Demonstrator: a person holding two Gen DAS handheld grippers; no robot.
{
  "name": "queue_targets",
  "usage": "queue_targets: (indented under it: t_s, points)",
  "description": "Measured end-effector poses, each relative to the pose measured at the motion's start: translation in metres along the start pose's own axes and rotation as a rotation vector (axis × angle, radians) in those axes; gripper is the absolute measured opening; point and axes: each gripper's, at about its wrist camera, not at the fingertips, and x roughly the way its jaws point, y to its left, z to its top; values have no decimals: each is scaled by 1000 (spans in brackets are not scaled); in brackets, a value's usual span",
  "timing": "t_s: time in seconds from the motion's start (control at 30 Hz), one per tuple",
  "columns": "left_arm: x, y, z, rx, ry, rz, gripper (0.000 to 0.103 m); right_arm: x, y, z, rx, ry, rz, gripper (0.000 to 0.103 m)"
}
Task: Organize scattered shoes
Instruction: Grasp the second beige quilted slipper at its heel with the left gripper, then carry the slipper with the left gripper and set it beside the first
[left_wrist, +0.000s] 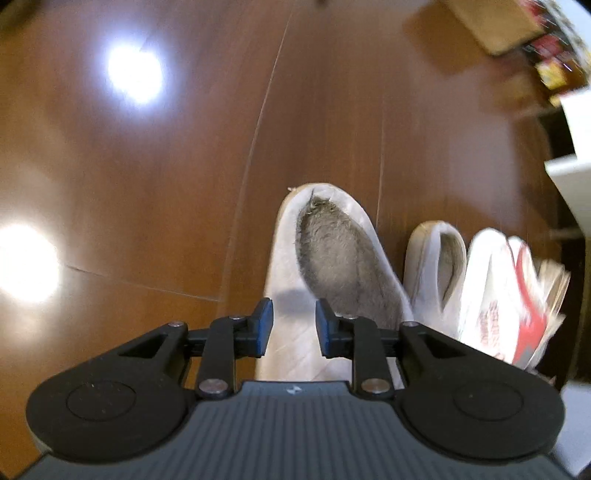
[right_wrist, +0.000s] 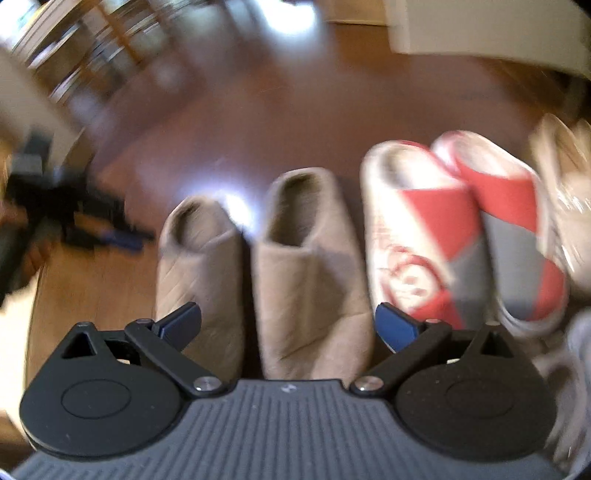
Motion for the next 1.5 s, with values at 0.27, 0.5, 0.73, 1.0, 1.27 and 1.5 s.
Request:
queue_targets:
  t_s: [0.27, 0.5, 0.73, 1.0, 1.27, 1.5]
  points:
    - [13, 28, -75, -108, -48, 80, 42, 50, 49, 22, -209, -42, 90, 76]
    - [46, 5, -103, -53, -52, 89, 42, 112, 70, 28, -318, 22, 49, 22]
    - [54, -7, -85, 10, -116, 109, 43, 85, 49, 20, -237, -74, 111, 10]
    - [73, -32, -32, 80, -171, 84, 43, 72, 26, 9, -89, 41, 53, 36]
    - [79, -49, -25, 144, -151, 98, 44, 79, 53, -21, -279, 85, 10, 19]
    - [78, -58, -22, 194, -172, 87, 42, 81, 45, -21, -224, 34, 5, 14]
